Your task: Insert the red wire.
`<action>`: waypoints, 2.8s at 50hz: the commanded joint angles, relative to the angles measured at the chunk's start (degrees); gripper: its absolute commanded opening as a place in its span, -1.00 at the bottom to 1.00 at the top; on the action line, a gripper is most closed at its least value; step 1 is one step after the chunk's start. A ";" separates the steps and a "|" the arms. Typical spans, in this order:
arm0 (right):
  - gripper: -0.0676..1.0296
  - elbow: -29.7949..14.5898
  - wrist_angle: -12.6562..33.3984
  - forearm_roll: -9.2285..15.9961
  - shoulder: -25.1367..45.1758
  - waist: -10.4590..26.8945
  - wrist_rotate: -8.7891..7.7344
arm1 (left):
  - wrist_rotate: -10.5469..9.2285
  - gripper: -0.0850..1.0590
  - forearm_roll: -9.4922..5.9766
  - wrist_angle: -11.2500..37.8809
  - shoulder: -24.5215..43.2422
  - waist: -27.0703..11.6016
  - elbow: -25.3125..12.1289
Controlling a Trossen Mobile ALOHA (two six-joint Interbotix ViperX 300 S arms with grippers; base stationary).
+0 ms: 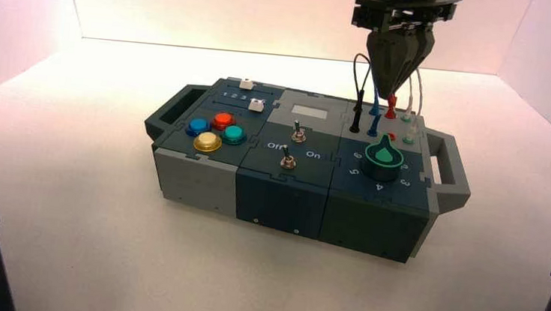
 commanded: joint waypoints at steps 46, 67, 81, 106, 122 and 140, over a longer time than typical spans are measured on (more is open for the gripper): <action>-0.92 15.03 -20.39 0.53 -12.83 0.09 12.04 | -0.18 -0.91 -0.09 -0.53 0.53 -0.09 -1.49; -0.92 17.49 -26.37 1.41 -12.83 0.09 14.77 | -0.26 -0.91 -0.09 -0.53 0.26 -0.09 -1.32; -0.92 18.46 -27.51 1.14 -12.92 -0.88 14.85 | -0.26 -0.91 -0.09 -0.35 0.35 -0.09 -1.23; -0.92 18.63 -27.51 0.88 -13.80 -1.32 14.59 | -0.26 -0.91 -0.09 -0.35 0.53 -0.09 -1.23; -0.92 19.25 -27.51 0.88 -13.80 -1.41 14.59 | -0.26 -0.91 0.00 -0.35 0.53 -0.09 -1.23; -0.92 19.95 -28.30 0.88 -13.71 -1.41 14.68 | -0.26 -0.91 -0.09 -0.35 0.53 -0.09 -1.23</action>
